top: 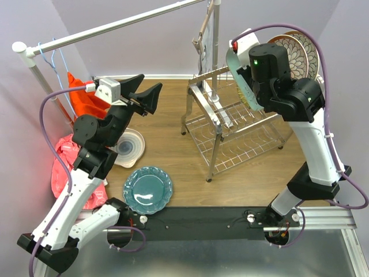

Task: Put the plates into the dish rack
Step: Insert the plate into the dish rack

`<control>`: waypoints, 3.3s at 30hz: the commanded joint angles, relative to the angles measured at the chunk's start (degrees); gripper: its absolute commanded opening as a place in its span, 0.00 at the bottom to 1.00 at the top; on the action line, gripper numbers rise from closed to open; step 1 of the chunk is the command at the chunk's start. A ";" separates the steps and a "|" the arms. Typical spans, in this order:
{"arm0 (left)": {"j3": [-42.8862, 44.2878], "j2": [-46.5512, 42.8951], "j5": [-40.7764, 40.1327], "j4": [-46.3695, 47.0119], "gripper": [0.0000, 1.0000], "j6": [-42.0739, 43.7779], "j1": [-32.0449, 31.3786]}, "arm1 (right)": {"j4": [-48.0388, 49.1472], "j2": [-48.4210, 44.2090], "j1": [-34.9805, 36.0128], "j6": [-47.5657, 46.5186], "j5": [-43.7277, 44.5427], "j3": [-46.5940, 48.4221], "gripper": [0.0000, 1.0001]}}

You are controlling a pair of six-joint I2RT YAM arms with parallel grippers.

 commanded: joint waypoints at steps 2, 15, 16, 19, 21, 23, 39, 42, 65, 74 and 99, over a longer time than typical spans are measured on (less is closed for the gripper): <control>-0.34 -0.23 1.23 1.59 0.73 -0.01 0.61 | 4.16 -1.47 0.42 0.73 4.05 -0.11 0.00; -1.39 -1.46 1.05 1.33 0.73 -0.10 0.88 | 2.58 -1.47 0.42 2.58 1.59 -1.95 0.00; -1.39 -1.46 1.05 1.24 0.73 -0.10 0.88 | 2.41 -1.56 0.42 2.67 1.67 -2.22 0.00; -1.39 -1.29 1.22 1.33 0.73 -0.01 1.05 | 2.15 -1.82 0.51 2.76 1.50 -3.35 0.00; -1.39 -1.46 1.31 1.33 0.73 -0.01 1.14 | 1.97 -2.26 0.42 2.84 1.41 -4.15 0.01; -1.48 -1.46 1.40 1.24 0.73 0.08 1.14 | 1.79 -2.35 0.42 2.93 1.59 -4.59 0.01; -1.48 -1.38 1.84 1.24 0.73 -0.10 1.49 | 0.74 -3.14 0.42 1.44 2.11 -4.94 0.05; -1.39 -1.29 2.02 1.33 0.73 -0.10 1.49 | 0.74 -3.93 0.42 0.91 2.03 -6.08 0.06; 0.10 0.56 3.60 2.03 0.73 -0.01 2.02 | 0.74 -4.72 0.42 -2.34 1.67 -4.94 0.05; -0.69 -0.49 3.34 1.77 0.72 -0.18 2.19 | -0.49 -4.46 0.42 -0.67 0.88 -6.53 0.06; -1.48 -1.90 3.33 0.72 0.73 0.34 2.90 | -0.49 -2.00 0.51 -0.06 1.06 -5.74 0.15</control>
